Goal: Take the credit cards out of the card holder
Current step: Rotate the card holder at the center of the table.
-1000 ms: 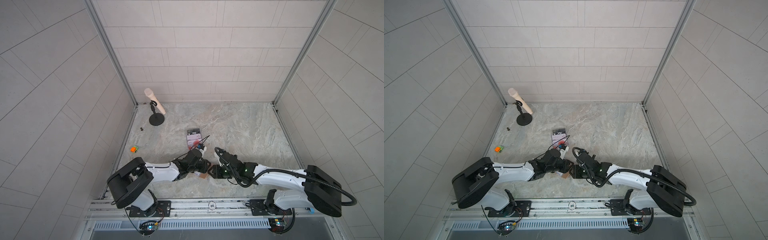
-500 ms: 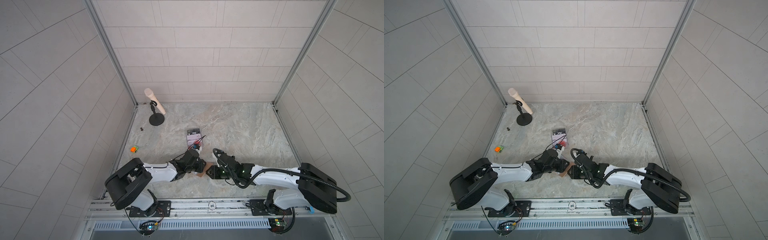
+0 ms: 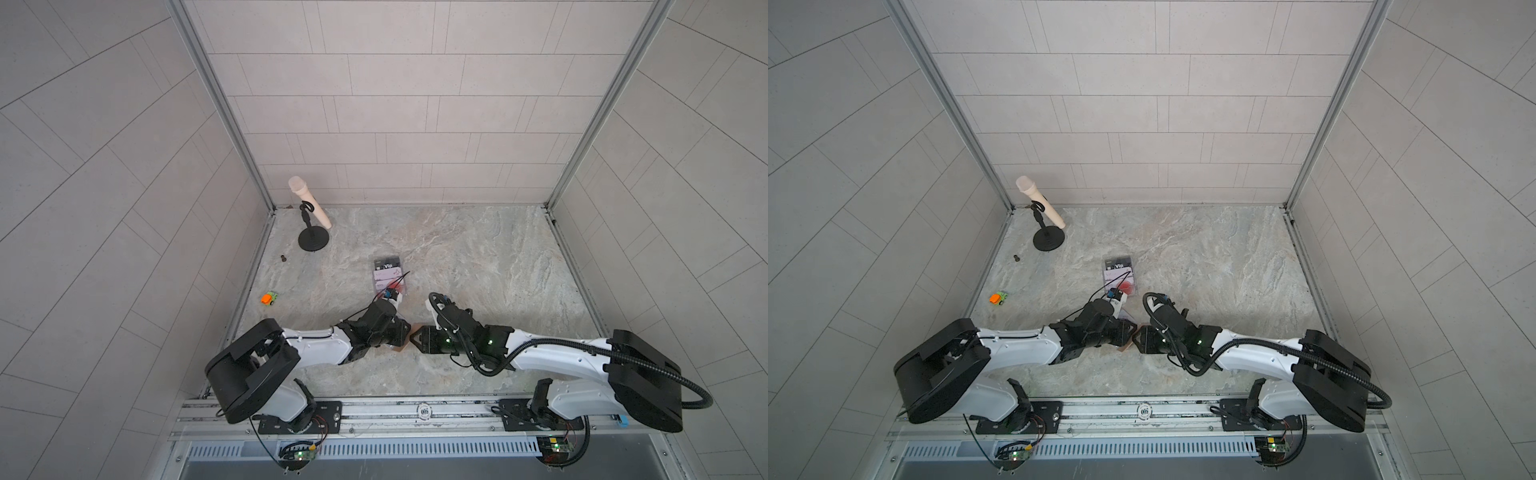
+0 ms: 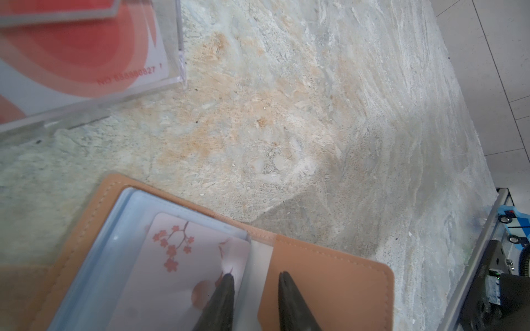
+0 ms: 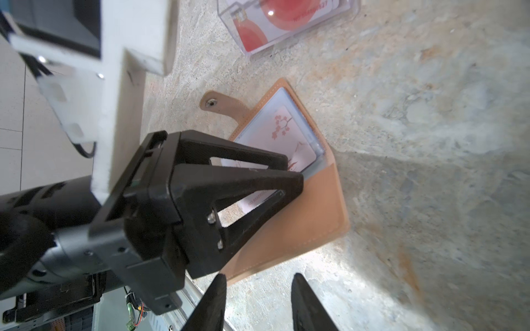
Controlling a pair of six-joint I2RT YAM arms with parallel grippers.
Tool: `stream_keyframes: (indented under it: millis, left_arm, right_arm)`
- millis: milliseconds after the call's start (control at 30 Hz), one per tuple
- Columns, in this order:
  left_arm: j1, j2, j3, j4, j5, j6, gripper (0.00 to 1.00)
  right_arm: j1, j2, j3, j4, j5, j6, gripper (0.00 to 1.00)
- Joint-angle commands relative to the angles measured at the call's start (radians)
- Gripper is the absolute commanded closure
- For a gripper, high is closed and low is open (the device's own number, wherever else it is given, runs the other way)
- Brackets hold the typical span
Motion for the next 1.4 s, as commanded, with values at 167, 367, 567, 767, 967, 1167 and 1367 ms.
stream_keyframes:
  millis: [167, 367, 567, 767, 967, 1167, 1367]
  left_arm:
    - [0.003, -0.03, -0.041, 0.003, -0.019, -0.022, 0.69]
    - [0.003, -0.051, -0.056, 0.01, -0.03, -0.035, 0.69]
    - [0.004, -0.052, -0.054, 0.021, -0.015, -0.043, 0.69]
    - [0.005, -0.029, -0.083, 0.09, -0.001, -0.081, 0.68]
    - [0.006, -0.049, -0.083, 0.076, -0.003, -0.074, 0.68]
    - [0.015, -0.11, -0.069, 0.017, -0.01, -0.044, 0.66]
    - [0.017, -0.213, -0.088, -0.065, -0.028, -0.006, 0.69]
  right_arm:
    - [0.006, 0.066, 0.088, -0.072, 0.056, 0.034, 0.6]
    - [0.006, 0.071, 0.117, -0.17, 0.107, 0.034, 0.63]
    - [0.006, 0.068, 0.112, -0.194, 0.125, 0.035, 0.65]
    - [0.006, 0.113, 0.104, -0.129, 0.095, 0.044, 0.66]
    - [-0.008, 0.159, 0.103, -0.061, 0.063, 0.041, 0.74]
    - [-0.073, 0.133, 0.121, -0.156, 0.029, -0.039, 0.89]
    - [-0.19, 0.115, 0.227, -0.469, -0.052, -0.315, 0.94]
